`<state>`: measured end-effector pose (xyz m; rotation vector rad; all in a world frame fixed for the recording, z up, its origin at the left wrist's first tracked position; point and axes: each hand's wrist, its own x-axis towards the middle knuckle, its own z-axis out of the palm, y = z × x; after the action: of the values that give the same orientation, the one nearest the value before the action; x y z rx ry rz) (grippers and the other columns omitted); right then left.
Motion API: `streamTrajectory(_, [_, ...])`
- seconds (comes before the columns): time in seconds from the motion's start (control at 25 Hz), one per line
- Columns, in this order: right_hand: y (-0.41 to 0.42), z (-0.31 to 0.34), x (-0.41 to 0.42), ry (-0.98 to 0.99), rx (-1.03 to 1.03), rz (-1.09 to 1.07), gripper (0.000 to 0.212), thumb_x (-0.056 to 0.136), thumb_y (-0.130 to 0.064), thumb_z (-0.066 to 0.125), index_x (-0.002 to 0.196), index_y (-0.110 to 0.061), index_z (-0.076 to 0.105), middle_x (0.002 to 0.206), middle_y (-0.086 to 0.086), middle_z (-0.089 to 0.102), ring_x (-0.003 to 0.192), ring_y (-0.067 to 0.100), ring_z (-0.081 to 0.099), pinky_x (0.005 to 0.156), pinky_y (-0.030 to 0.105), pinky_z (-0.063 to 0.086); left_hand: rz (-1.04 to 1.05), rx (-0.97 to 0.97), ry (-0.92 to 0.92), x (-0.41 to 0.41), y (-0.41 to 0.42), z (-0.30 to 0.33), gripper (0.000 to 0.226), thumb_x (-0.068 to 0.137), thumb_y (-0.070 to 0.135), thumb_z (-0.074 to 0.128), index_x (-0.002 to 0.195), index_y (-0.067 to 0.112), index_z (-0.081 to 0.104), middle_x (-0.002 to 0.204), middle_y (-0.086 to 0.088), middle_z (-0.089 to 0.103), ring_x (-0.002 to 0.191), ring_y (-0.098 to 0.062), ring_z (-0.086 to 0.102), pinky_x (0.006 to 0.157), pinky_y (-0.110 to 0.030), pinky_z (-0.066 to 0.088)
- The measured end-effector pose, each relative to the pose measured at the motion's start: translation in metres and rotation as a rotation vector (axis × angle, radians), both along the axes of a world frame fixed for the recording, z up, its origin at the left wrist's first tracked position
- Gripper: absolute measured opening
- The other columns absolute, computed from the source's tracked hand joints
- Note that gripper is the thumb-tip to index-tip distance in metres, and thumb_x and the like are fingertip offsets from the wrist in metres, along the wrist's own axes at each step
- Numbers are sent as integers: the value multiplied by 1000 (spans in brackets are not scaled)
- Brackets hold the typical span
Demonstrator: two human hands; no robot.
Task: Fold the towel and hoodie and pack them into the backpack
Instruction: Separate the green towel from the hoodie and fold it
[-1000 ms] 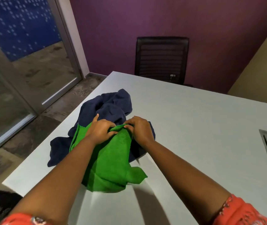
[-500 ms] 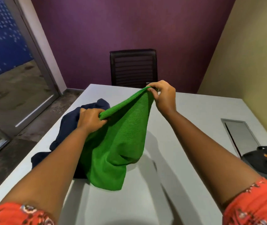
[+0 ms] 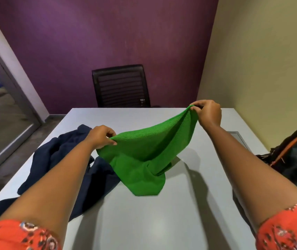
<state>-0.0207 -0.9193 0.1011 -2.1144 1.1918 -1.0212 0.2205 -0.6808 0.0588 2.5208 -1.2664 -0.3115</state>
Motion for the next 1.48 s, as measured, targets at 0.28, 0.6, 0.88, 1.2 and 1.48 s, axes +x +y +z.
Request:
streamTrajectory(0.28, [-57,-46,-31,448,212,93,15,81,-4,69,95,-5,75,96,14,72,83,24,62,76,30,51,-91,426,-73,-13,-44,-38,31,75,15,74,105,13,67,106,-2,65,100,-20,57,81,-30,45])
streamTrajectory(0.6, [-90,-72,-18,261,252,-71,20,86,5,58,96,-3,74,99,18,71,93,31,65,82,29,52,343,-74,-144,-9,-84,-43,19,88,10,59,100,14,72,96,-13,71,92,-34,61,68,-34,44])
streamTrajectory(0.88, [-107,-9,-11,-296,-26,-200,22,83,1,59,98,-7,74,102,11,71,92,19,67,87,19,49,380,-773,-185,8,-132,45,34,80,-2,51,104,10,72,104,-12,71,95,-28,65,89,-31,51])
streamTrajectory(1.2, [-87,11,-45,-447,-178,-187,26,81,6,56,97,-4,74,89,6,68,66,-8,55,69,-3,36,178,-998,-355,-22,-103,73,33,75,-9,52,99,2,72,96,-16,71,88,-25,65,79,-12,41])
streamTrajectory(1.48, [-61,-54,-114,18,366,309,20,77,9,68,85,-10,72,53,-23,65,56,-10,62,72,16,53,27,-434,-226,-47,-18,-32,29,78,-12,59,96,5,74,92,-17,71,87,-35,64,76,-38,49])
